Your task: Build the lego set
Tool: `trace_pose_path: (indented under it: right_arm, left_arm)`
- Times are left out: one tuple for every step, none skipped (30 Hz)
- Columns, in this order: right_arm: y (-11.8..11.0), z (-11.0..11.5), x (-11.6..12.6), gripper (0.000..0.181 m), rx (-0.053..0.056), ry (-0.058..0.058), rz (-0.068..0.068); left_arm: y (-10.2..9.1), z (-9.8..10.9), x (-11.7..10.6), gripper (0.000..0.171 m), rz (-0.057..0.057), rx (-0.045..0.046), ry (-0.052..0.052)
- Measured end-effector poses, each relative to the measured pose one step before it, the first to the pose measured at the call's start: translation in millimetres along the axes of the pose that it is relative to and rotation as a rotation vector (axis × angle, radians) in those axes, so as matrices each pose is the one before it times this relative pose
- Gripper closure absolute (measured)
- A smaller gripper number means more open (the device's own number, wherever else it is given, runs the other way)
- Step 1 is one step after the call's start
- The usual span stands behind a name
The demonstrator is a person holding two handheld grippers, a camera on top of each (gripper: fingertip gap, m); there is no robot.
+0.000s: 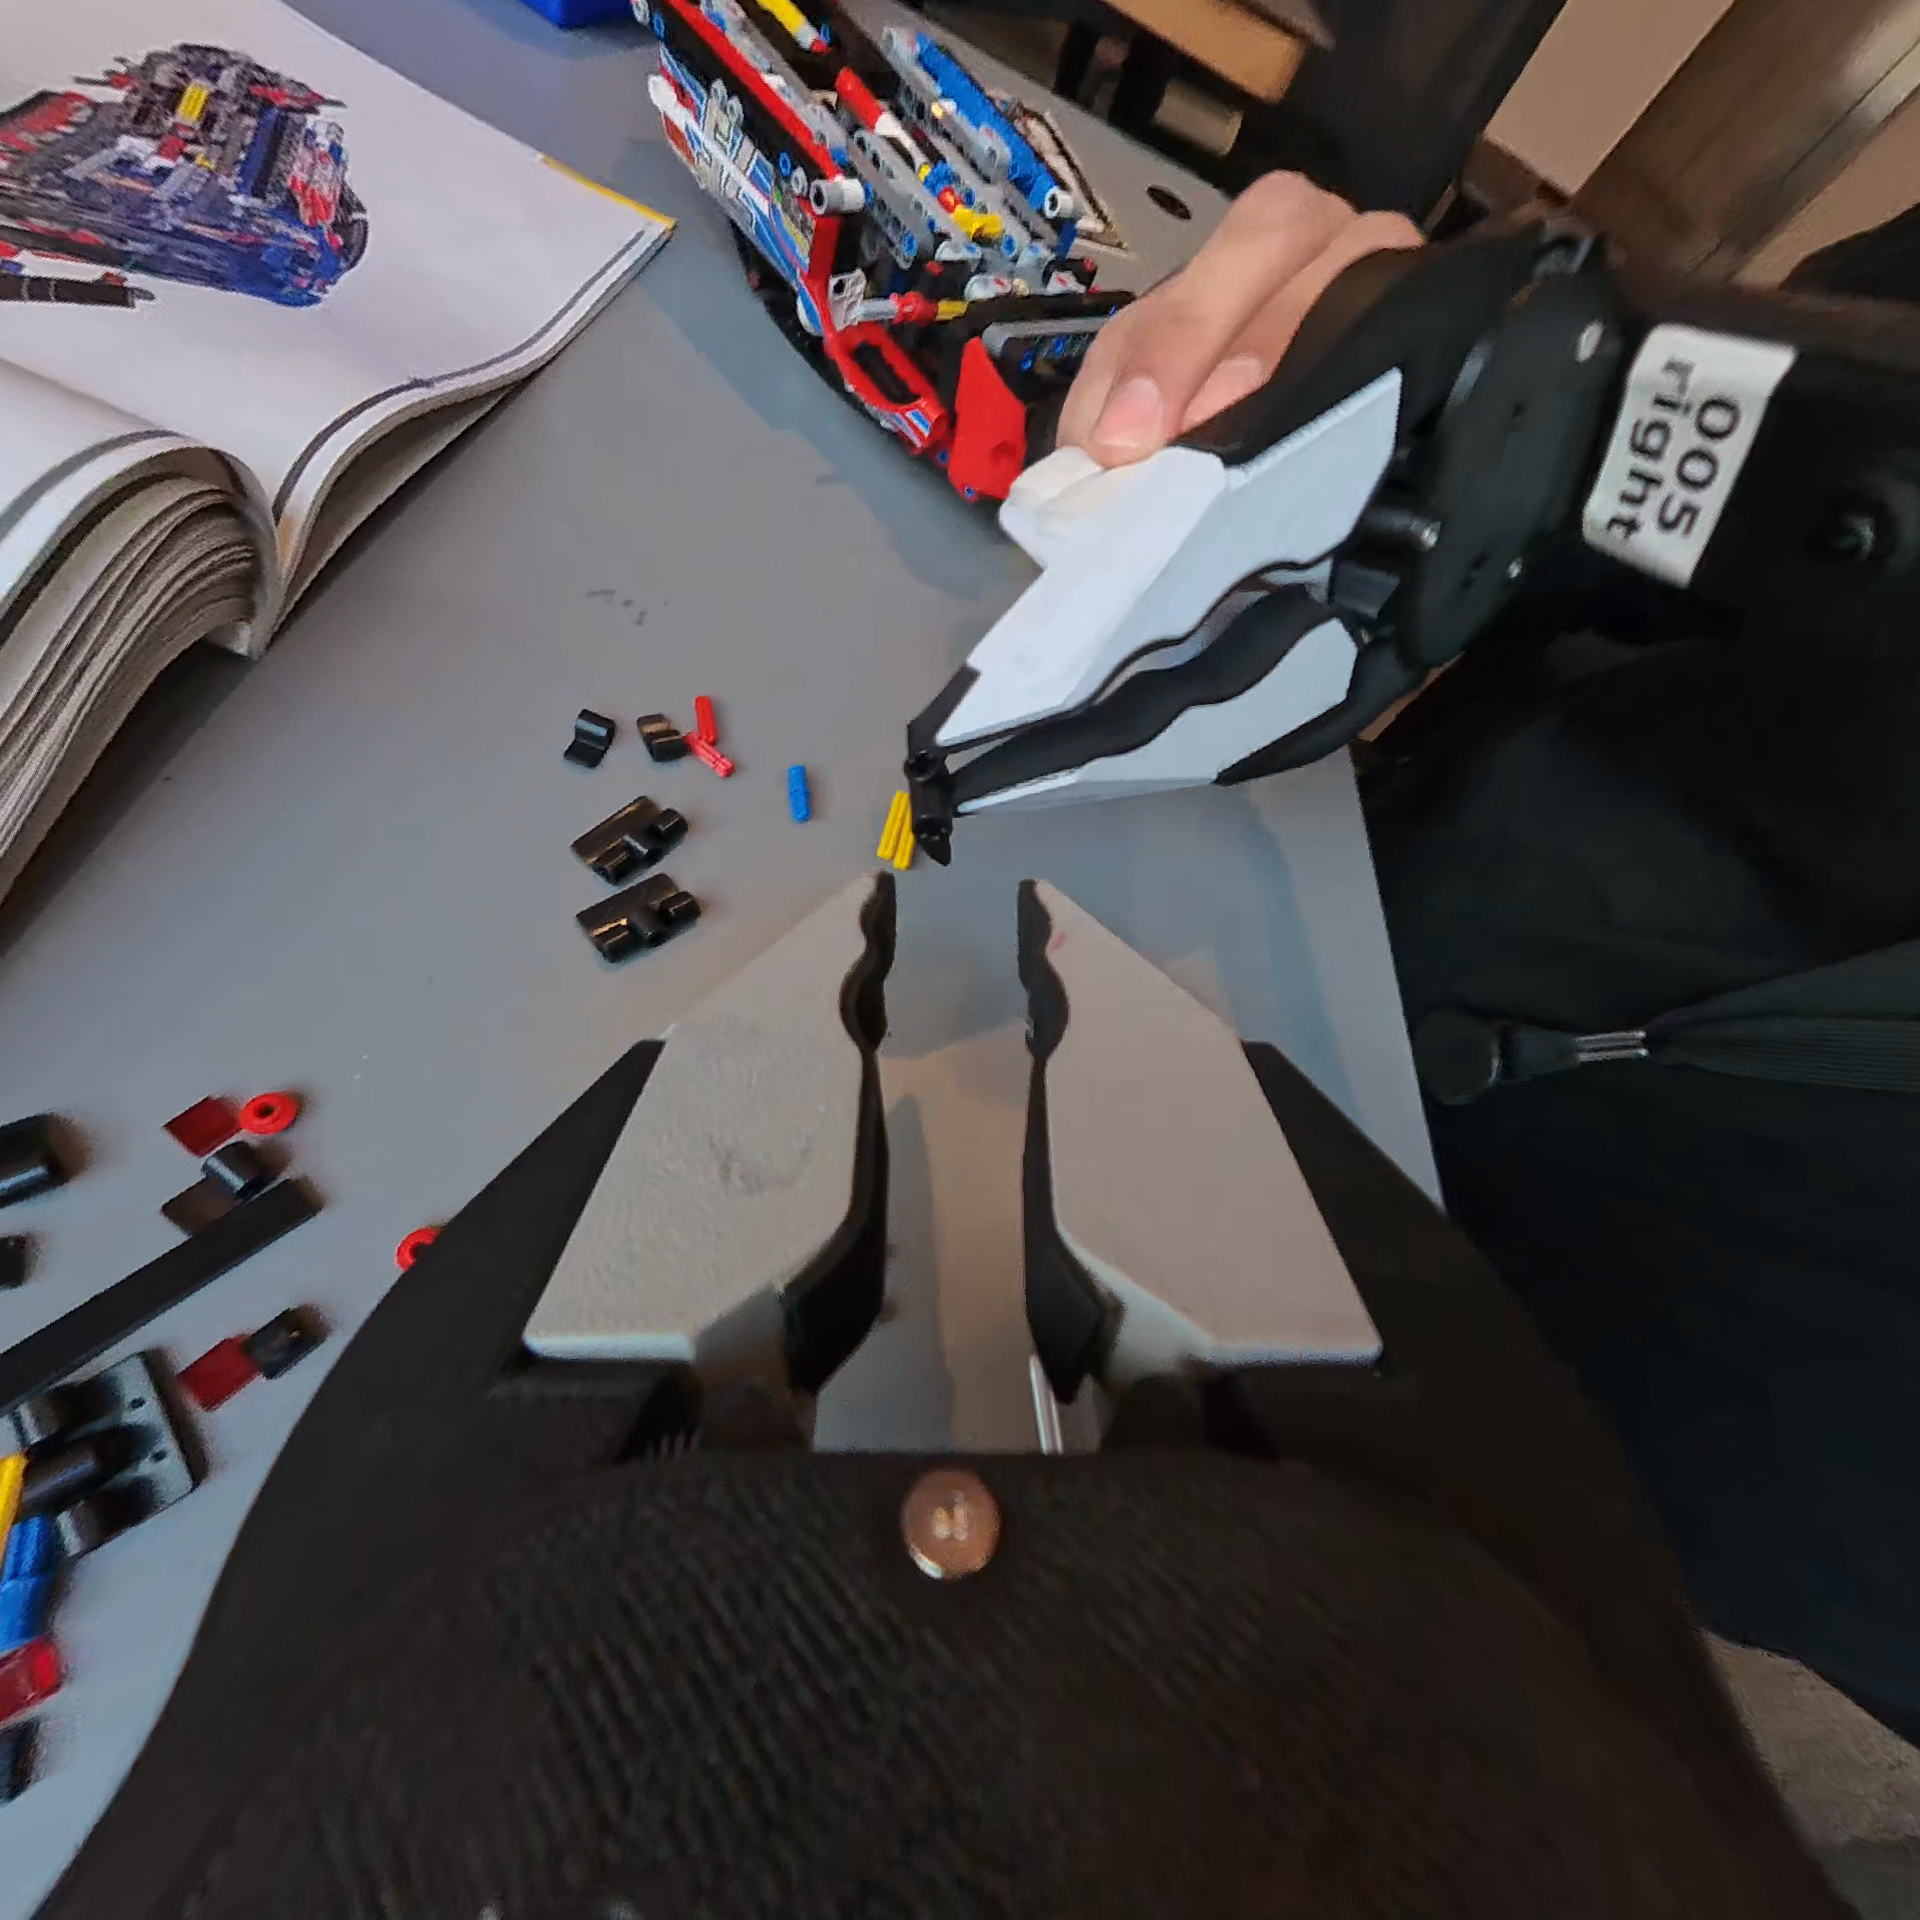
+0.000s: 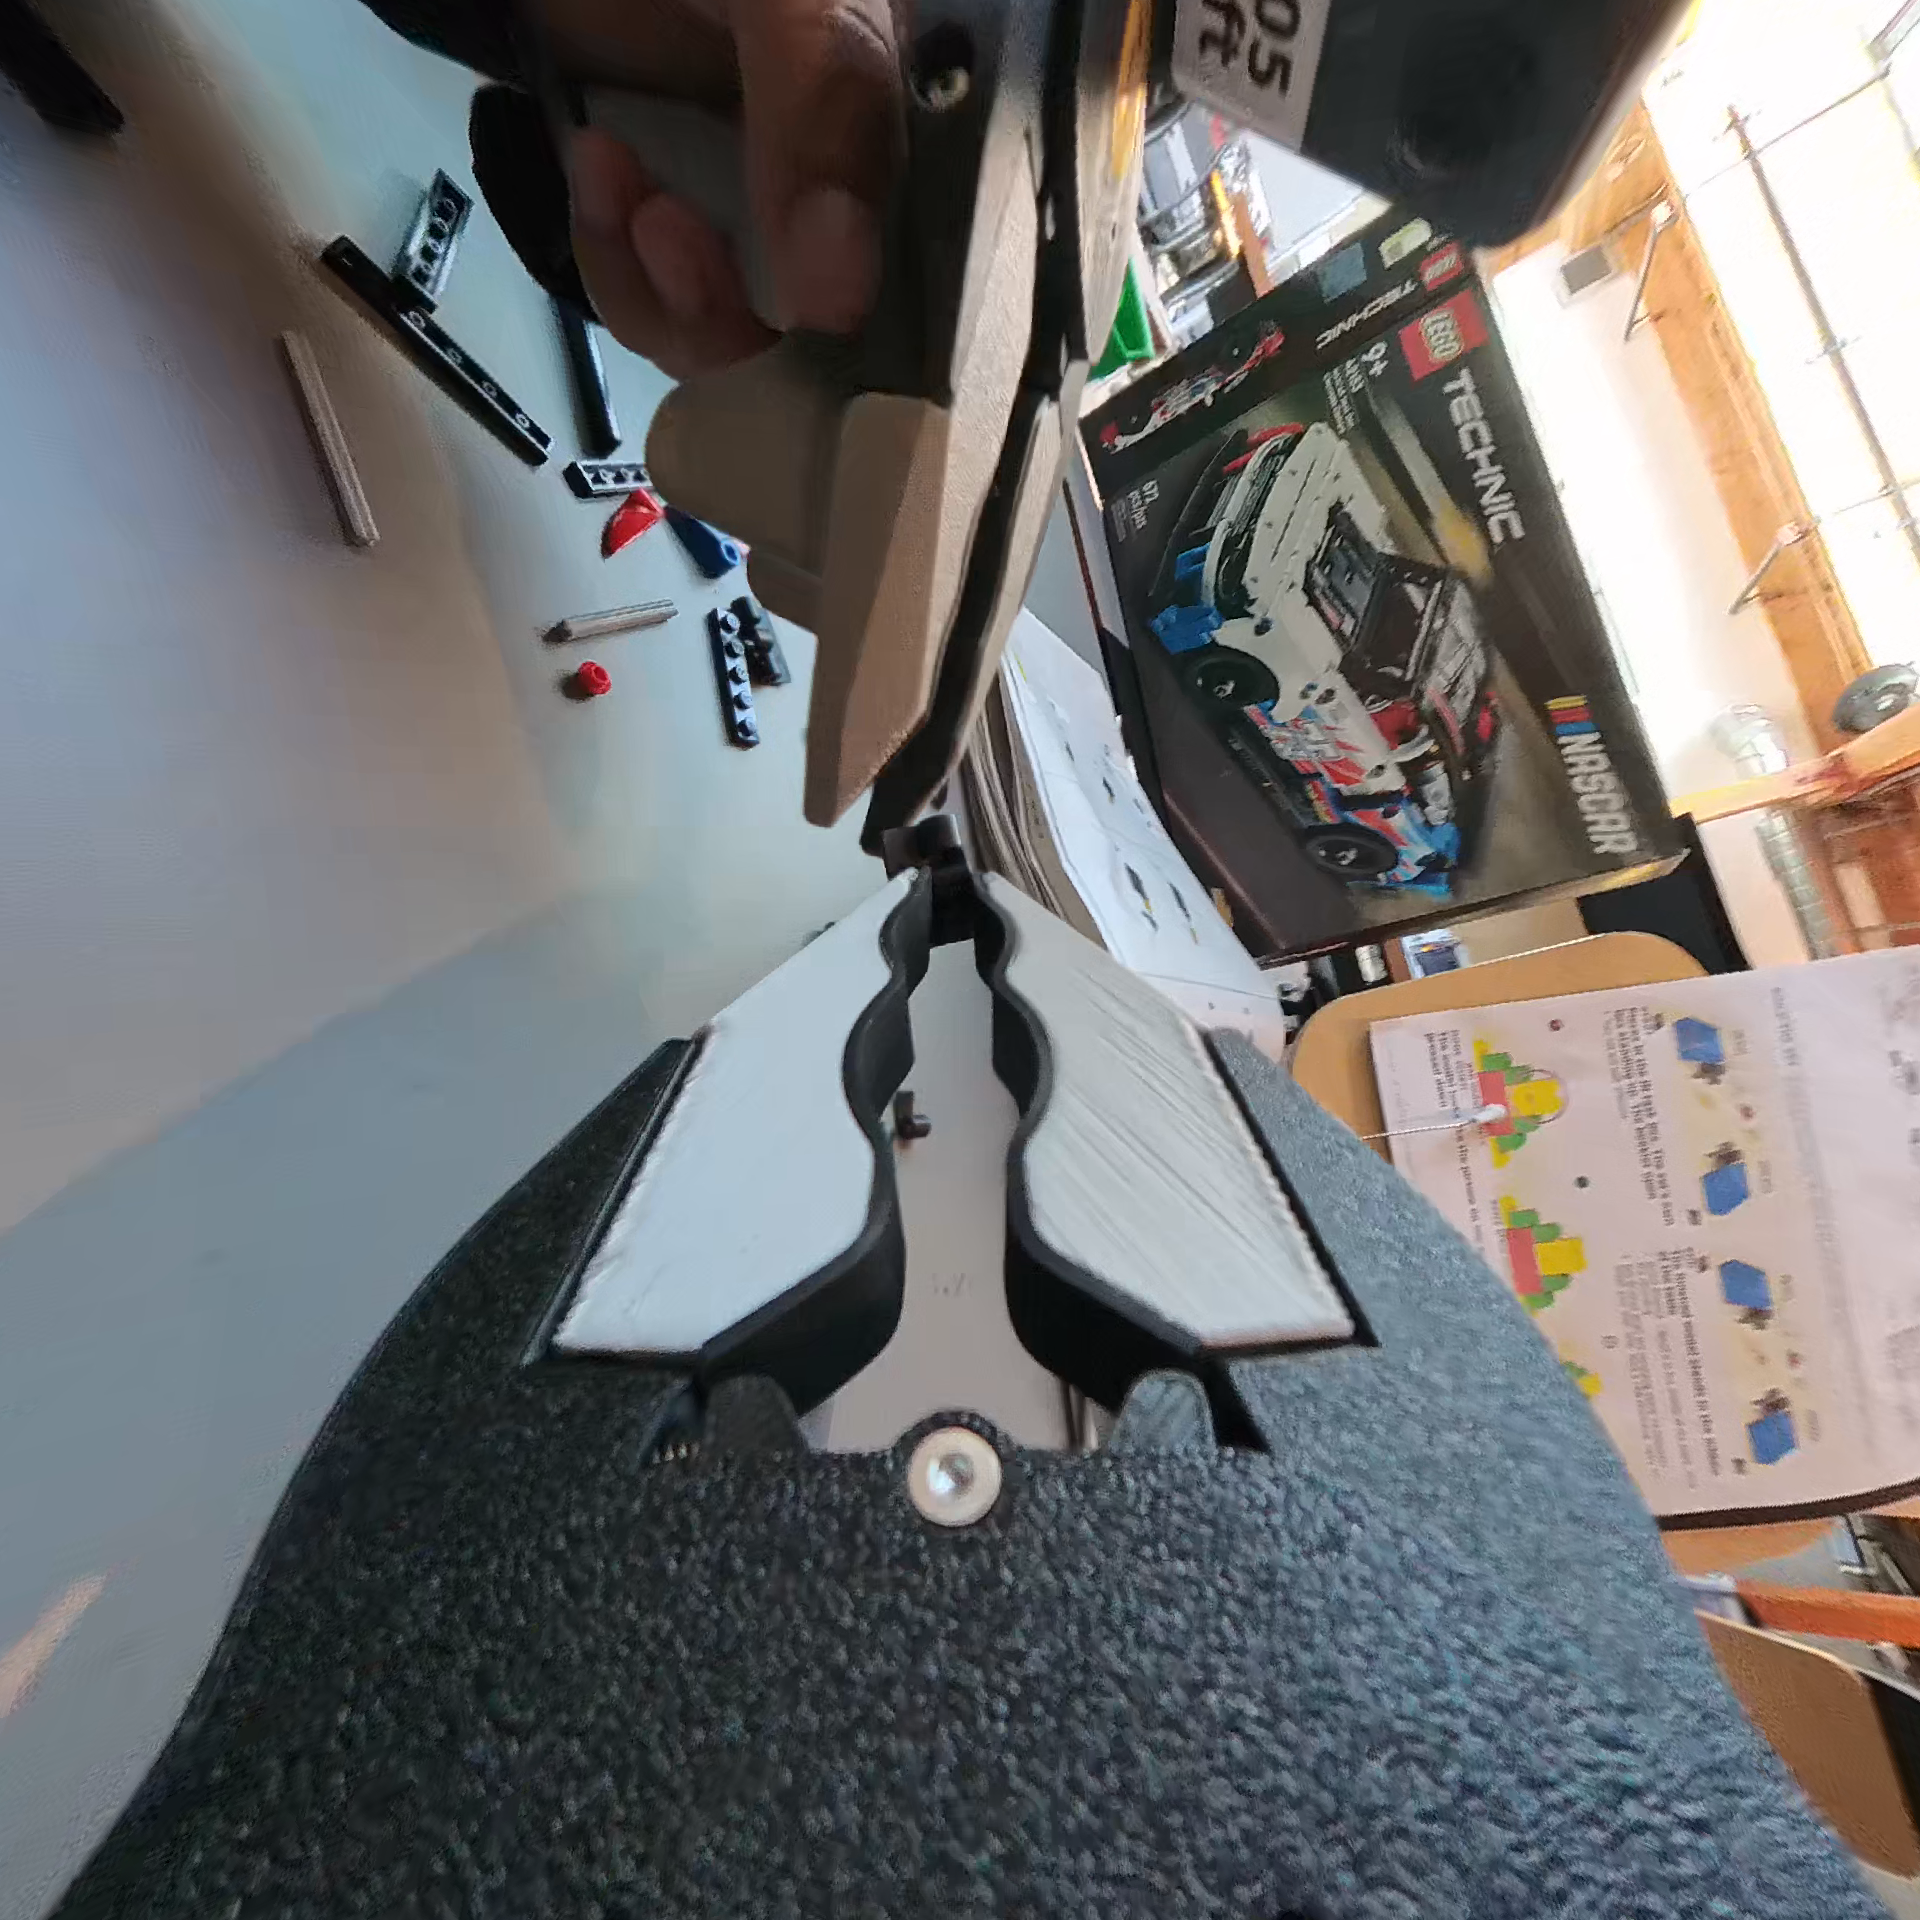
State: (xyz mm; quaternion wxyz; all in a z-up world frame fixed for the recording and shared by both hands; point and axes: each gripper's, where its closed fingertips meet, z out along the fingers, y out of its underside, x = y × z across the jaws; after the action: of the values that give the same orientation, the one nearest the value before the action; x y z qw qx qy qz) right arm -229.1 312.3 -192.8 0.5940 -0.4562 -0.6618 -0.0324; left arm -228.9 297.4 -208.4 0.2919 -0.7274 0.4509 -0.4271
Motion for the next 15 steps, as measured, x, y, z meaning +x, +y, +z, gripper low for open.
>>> trace_pose_path:
  right_arm:
    - [-3.06,-1.03,0.03,0.174,0.0094,0.0085,-0.0142]
    - [-3.48,-1.03,-0.35,0.174,0.0106,0.0038,-0.0077]
    - [-3.01,-0.69,0.04,0.174,0.0084,0.0046,-0.0058]
    - [-0.99,0.01,-0.17,0.174,-0.0017,0.0023,-0.0094]
    - [0.39,0.59,-0.32,0.174,-0.0067,0.0009,-0.0118]
    - [0.34,0.4,0.44,0.175,-0.0038,0.0044,-0.0077]
    - [-0.4,-0.12,0.96,0.175,0.0033,0.0063,-0.0022]
    - [-0.09,-0.11,0.52,0.175,0.0016,0.0017,0.0028]
    - [0.17,-0.11,1.01,0.174,-0.0001,0.0025,0.0064]
    - [-1.01,-0.81,0.72,0.177,0.0087,-0.0001,0.0121]
    - [-2.49,-1.24,-0.37,0.18,0.0188,-0.0116,0.0224]
    - [-2.26,-1.06,-1.78,0.179,0.0161,-0.0271,0.0376]
    - [-1.01,-1.18,0.8,0.179,0.0083,-0.0192,0.0542]
    - [-1.85,-1.87,3.37,0.176,0.0158,-0.0132,0.0726]
    - [-3.59,-2.67,4.17,0.172,0.0262,-0.0188,0.0875]
  left_arm:
    - [-1.9,-0.01,0.08,0.152,-0.0126,0.01186,0.0057]
    - [-0.93,0.23,-1.27,0.153,-0.0096,0.00688,-0.0025]
    - [0.25,0.12,-1.75,0.155,-0.0032,0.00005,-0.0077]
    - [0.09,-0.01,0.53,0.154,0.0041,-0.00002,0.0046]
    - [-0.54,-0.31,1.31,0.158,0.0059,0.00377,0.0061]
    - [-1.42,-0.51,0.89,0.162,0.0073,0.00734,0.0018]
    - [-1.19,-0.45,1.2,0.165,0.0073,0.00567,0.0025]
    - [-0.79,-0.63,1.47,0.169,0.0091,0.003,0.0046]
    - [-1.27,-0.68,-1.31,0.171,0.0105,0.00555,-0.0132]
    - [-1.48,-1.31,-3.51,0.171,0.013,0.00774,-0.0275]
    - [-1.17,-1.78,-2.49,0.171,0.014,0.00553,-0.0191]
    - [-1.15,-1.86,-0.89,0.171,0.0119,0.00559,-0.0082]
    - [-2.15,-1.94,-0.52,0.171,0.0137,0.01071,-0.0071]
    - [-1.58,-1.79,-1.25,0.171,0.0201,0.00727,-0.0143]
    - [-0.64,-1.42,-0.86,0.171,0.0269,0.00064,-0.0146]
